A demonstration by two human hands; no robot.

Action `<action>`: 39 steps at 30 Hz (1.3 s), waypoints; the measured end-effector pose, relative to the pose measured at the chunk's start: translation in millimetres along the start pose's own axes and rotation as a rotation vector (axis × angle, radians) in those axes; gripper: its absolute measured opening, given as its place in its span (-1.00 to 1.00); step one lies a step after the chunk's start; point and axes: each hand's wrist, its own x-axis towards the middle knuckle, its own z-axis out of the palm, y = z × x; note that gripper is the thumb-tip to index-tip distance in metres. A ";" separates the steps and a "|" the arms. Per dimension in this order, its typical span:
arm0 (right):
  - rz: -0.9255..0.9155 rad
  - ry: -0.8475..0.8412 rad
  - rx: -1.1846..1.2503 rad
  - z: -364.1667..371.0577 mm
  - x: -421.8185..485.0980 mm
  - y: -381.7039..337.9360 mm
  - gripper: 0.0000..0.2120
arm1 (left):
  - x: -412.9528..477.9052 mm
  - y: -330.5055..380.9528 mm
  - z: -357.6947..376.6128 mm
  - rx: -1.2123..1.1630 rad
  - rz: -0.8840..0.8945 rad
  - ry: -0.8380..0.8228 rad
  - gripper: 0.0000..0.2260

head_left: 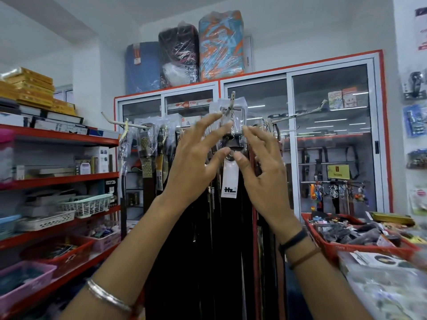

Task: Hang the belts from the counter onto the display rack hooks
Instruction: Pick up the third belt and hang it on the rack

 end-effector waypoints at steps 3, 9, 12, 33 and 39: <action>-0.041 -0.049 -0.072 9.3 1.9 12.7 -0.60 | 3.6 -12.0 7.6 0.151 0.040 -0.034 -0.59; -0.088 -0.052 -0.261 19.0 2.6 38.6 -0.59 | 5.4 -27.8 20.1 0.206 0.031 -0.071 -0.57; -0.067 -0.051 -0.240 17.7 -0.4 33.2 -0.59 | 2.2 -26.4 21.0 0.167 0.017 -0.081 -0.57; -0.225 -0.444 -0.271 181.5 -100.0 -50.8 -0.55 | -71.5 -160.8 -74.2 -0.148 -0.293 0.098 -0.62; -0.177 -0.374 -0.487 188.4 -100.4 -16.9 -0.50 | -63.1 -184.9 -48.4 -0.056 -0.126 -0.015 -0.57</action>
